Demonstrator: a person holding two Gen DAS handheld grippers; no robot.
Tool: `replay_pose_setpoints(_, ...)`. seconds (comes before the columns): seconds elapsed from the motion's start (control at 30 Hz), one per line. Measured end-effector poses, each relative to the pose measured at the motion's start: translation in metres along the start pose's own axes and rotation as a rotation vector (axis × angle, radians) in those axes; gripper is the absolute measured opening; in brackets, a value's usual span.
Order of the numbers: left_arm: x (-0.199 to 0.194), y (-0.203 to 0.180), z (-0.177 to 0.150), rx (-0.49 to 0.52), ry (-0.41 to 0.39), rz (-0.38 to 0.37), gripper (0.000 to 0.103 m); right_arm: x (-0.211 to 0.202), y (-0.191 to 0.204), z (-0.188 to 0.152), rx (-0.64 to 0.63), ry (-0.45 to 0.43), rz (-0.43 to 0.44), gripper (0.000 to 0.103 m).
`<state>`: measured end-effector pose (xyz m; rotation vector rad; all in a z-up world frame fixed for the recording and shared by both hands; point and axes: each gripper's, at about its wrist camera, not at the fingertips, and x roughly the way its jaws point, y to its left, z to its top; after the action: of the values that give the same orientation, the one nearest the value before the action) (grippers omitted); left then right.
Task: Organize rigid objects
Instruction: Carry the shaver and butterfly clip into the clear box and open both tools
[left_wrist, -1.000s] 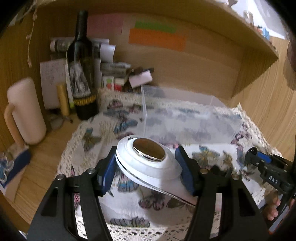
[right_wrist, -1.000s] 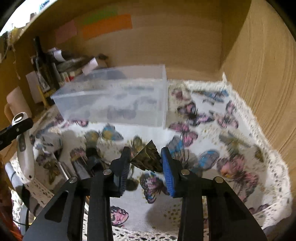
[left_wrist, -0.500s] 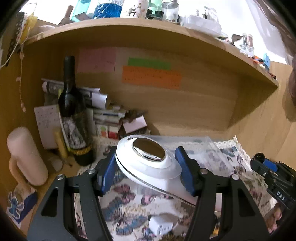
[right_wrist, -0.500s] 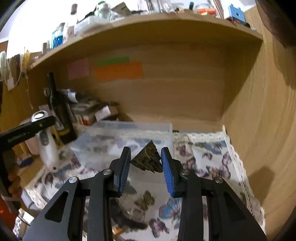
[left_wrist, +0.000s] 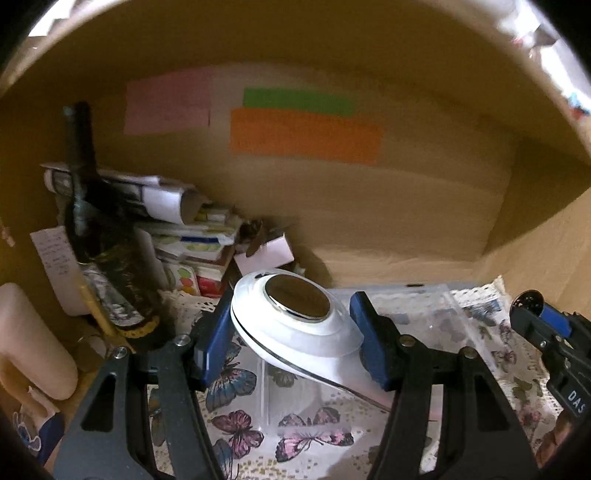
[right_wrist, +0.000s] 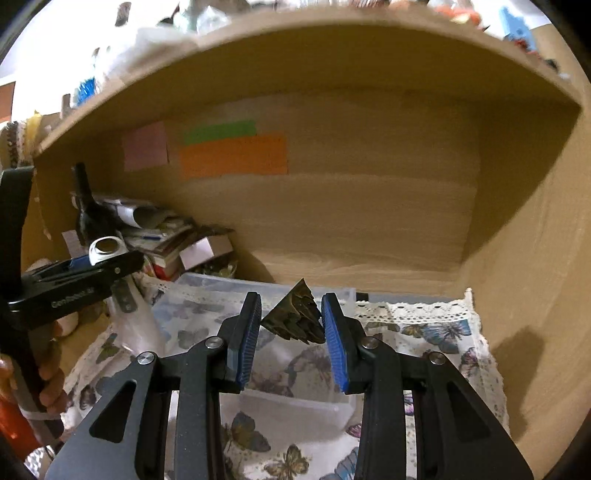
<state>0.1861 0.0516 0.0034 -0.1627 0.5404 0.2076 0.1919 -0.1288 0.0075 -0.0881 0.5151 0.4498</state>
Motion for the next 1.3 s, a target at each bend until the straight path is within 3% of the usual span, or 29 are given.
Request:
replay_pose_setpoints(0.3, 0.066, -0.009, -0.015, 0.022, 0.127, 0.057, 0.062, 0.057, -0.001, -0.013, -0.004, 0.151, 0.019, 0.031)
replay_pose_setpoints(0.63, 0.099, -0.024, -0.029, 0.085, 0.215, 0.034, 0.062, 0.101, -0.003, -0.032, -0.004, 0.281, 0.002, 0.031)
replay_pose_setpoints(0.77, 0.092, -0.027, -0.028, 0.119, 0.186, 0.049, 0.06, 0.103, 0.001, -0.031, -0.035, 0.283, -0.028, 0.033)
replay_pose_setpoints(0.97, 0.078, -0.025, -0.021, 0.129, 0.157, 0.025, 0.062, 0.091, 0.001, -0.027, -0.04, 0.257, -0.036, 0.052)
replay_pose_setpoints(1.3, 0.013, -0.018, -0.018, 0.154, 0.044, -0.015, 0.083, 0.032, 0.002, -0.011, -0.028, 0.118, -0.039, 0.069)
